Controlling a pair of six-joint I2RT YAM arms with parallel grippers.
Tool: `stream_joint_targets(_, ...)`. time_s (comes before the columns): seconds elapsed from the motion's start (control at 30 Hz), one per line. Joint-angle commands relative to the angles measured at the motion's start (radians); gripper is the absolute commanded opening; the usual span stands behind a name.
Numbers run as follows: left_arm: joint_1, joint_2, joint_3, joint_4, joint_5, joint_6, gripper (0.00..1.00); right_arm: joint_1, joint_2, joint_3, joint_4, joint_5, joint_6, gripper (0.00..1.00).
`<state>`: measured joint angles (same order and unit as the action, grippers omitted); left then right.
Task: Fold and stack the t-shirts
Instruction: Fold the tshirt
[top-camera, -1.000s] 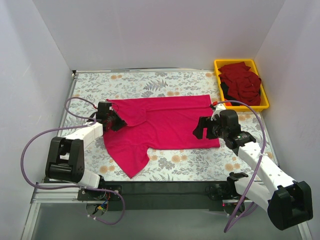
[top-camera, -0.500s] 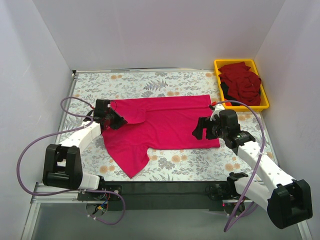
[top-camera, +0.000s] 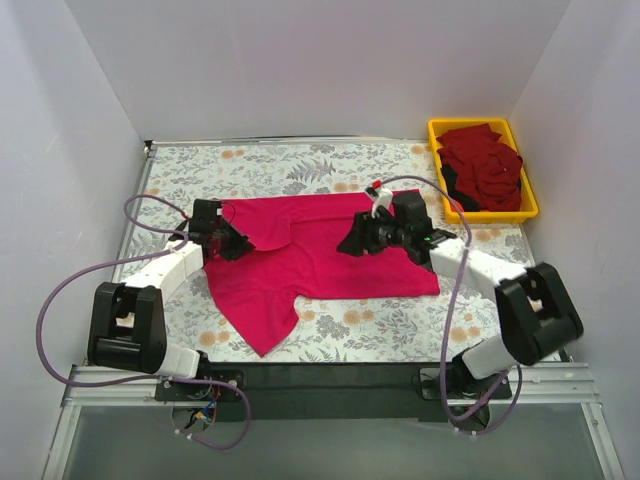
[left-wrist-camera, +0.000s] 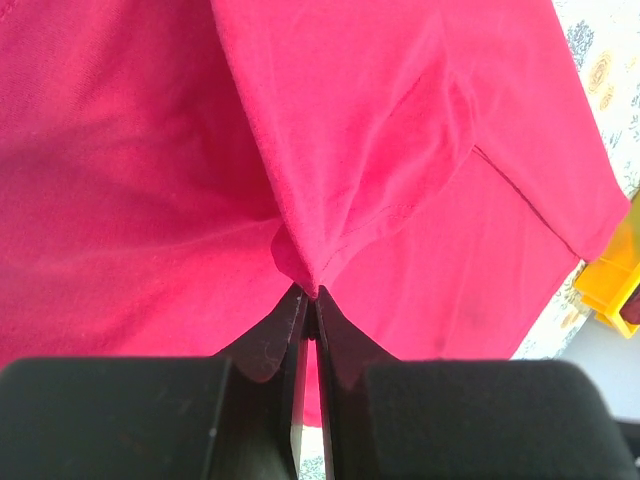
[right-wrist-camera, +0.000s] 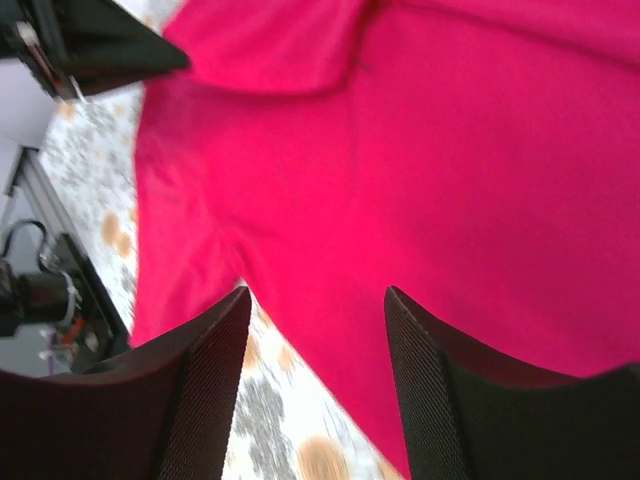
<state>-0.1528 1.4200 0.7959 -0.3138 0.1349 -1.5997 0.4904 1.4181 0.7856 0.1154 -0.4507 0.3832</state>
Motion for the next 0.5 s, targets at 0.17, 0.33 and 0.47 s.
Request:
stream_joint_targets(0.17, -0.002, 0.005, 0.037, 0.001, 0.02, 0.011, 0.09, 0.073, 0.39, 0.285, 0.382, -0.123, 0.178, 0.44)
stream_joint_targets(0.33, -0.002, 0.017, 0.046, 0.005, 0.028, 0.011, 0.09, 0.094, 0.565, 0.414, 0.415, -0.141, 0.209, 0.41)
stream_joint_targets(0.47, -0.002, 0.022, 0.06, 0.007, 0.031, 0.012, 0.08, 0.108, 0.659, 0.49, 0.434, -0.158, 0.23, 0.37)
